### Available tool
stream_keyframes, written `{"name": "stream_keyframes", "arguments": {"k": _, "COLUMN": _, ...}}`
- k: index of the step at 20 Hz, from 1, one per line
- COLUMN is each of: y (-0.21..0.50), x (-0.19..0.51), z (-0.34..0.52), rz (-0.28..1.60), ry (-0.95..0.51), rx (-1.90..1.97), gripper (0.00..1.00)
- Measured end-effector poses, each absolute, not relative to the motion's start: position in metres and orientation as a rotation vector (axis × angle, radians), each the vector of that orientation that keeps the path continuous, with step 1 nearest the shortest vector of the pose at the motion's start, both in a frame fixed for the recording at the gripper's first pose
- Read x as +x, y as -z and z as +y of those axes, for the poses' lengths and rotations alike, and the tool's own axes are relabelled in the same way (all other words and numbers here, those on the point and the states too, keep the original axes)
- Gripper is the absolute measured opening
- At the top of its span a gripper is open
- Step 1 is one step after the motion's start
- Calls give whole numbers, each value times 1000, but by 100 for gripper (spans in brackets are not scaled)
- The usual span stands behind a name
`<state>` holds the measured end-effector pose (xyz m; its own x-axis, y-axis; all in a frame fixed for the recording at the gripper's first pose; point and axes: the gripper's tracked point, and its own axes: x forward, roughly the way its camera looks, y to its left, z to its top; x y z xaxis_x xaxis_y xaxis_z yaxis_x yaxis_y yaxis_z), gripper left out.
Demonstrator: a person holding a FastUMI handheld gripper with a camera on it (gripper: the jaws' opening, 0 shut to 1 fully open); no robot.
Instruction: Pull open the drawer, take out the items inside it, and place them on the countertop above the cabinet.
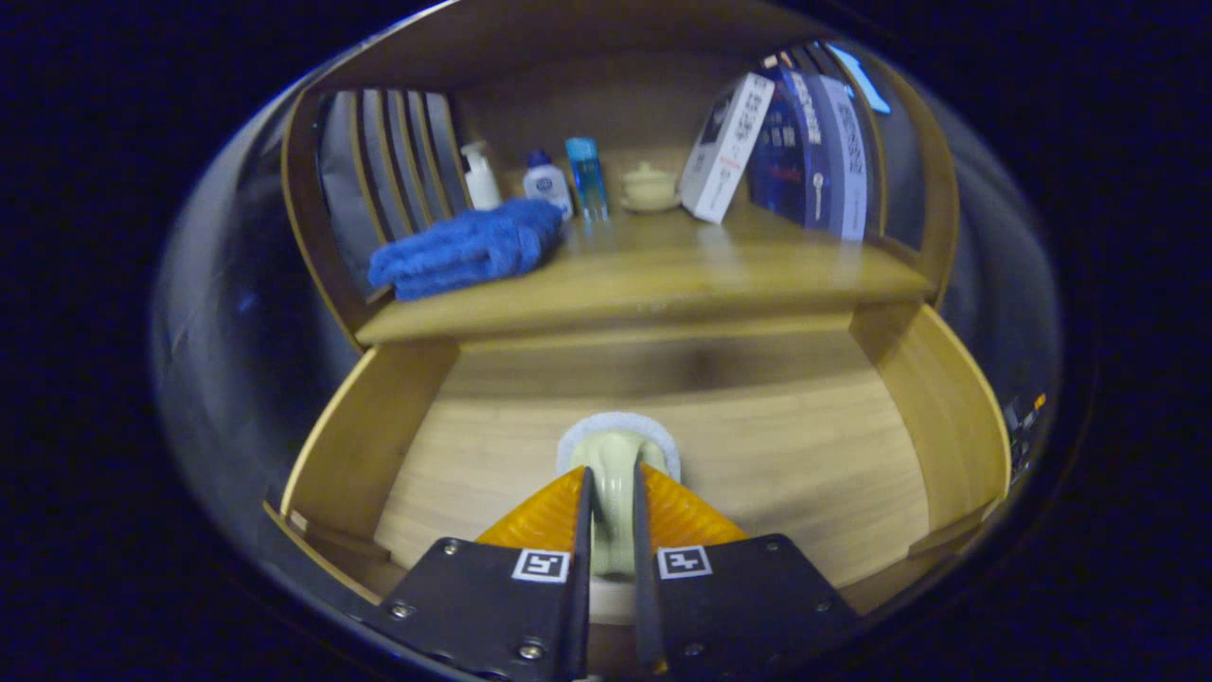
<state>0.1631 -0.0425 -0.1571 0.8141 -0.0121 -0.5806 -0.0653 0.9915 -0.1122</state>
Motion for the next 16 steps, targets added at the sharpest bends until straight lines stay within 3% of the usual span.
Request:
{"name": "stream_keyframes", "arguments": {"k": 7, "y": 73, "x": 166, "z": -18, "rz": 423, "ry": -71, "rx": -131, "gripper": 20}}
{"name": "stream_keyframes", "arguments": {"k": 16, "y": 43, "x": 199, "z": -23, "rz": 375, "ry": -30, "rx": -134, "gripper": 20}}
